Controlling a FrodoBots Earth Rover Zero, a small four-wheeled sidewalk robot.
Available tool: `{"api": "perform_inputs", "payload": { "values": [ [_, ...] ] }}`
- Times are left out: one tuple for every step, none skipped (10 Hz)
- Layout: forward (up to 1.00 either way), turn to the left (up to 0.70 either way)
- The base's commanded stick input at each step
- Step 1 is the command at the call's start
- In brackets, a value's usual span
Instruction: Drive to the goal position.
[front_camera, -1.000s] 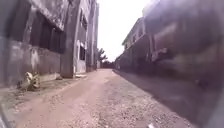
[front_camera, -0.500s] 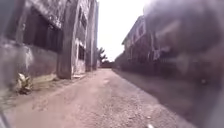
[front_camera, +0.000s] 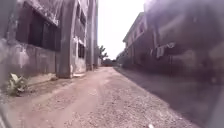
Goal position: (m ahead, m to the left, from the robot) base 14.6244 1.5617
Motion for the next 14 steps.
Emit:
{"api": "perform_inputs", "payload": {
  "values": [
    [0.60,0.00],
    [0.60,0.00],
    [0.60,0.00],
    [0.60,0.00],
    [0.60,0.00],
    [0.60,0.00],
    [0.60,0.00],
    [0.60,0.00],
    [0.60,0.00],
    [0.60,0.00],
    [0.60,0.00],
    [0.60,0.00],
    [0.60,0.00],
    [0.60,0.00]
  ]
}}
